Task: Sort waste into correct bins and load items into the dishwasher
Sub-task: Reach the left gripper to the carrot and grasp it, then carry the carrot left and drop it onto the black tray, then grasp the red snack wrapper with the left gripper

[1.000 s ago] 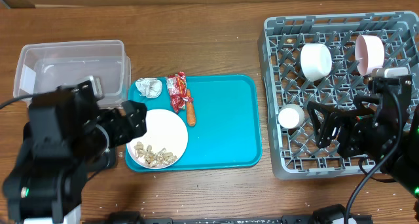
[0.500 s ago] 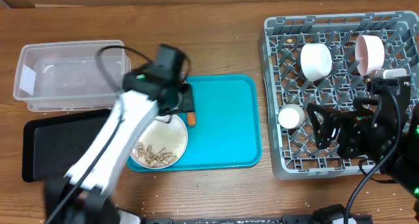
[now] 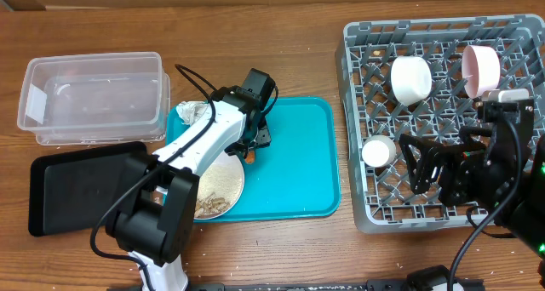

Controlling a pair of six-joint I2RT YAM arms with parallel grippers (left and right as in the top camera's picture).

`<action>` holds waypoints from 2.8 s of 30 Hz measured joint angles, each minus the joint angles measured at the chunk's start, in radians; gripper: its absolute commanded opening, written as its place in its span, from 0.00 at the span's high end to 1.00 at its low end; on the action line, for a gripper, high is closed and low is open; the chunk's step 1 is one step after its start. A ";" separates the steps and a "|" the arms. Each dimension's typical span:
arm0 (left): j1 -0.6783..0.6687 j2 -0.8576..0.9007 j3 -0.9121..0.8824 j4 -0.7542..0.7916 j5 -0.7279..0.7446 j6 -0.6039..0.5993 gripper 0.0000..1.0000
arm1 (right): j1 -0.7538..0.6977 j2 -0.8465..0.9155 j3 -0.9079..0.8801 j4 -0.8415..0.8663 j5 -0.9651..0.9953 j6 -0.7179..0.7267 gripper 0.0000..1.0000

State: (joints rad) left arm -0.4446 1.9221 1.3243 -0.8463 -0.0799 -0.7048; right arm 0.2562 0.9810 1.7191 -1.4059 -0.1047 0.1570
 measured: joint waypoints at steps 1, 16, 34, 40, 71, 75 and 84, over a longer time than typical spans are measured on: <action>0.000 0.006 0.000 0.006 -0.007 0.000 0.50 | 0.000 0.000 0.000 0.000 0.000 0.000 0.00; 0.000 0.073 0.021 0.002 0.021 0.039 0.71 | 0.000 0.000 0.000 0.000 0.000 0.000 0.00; 0.153 -0.304 0.153 -0.443 -0.090 -0.058 0.75 | 0.000 0.000 0.000 0.000 0.000 0.000 0.00; 0.428 -0.357 0.134 -0.504 -0.157 -0.092 0.77 | 0.000 0.000 0.000 0.000 0.000 0.000 0.00; 0.192 -0.305 -0.027 0.105 -0.024 0.297 0.15 | 0.000 0.000 0.000 -0.001 0.000 0.000 0.00; 0.129 -0.161 -0.027 0.225 -0.075 0.317 0.21 | 0.000 0.000 0.000 0.000 0.000 0.000 0.00; 0.125 0.041 -0.027 0.324 -0.107 0.315 0.49 | 0.000 0.000 0.000 0.000 0.000 0.000 0.00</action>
State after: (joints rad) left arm -0.3195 1.9629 1.2972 -0.5224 -0.1867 -0.3901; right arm 0.2562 0.9810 1.7187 -1.4063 -0.1051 0.1570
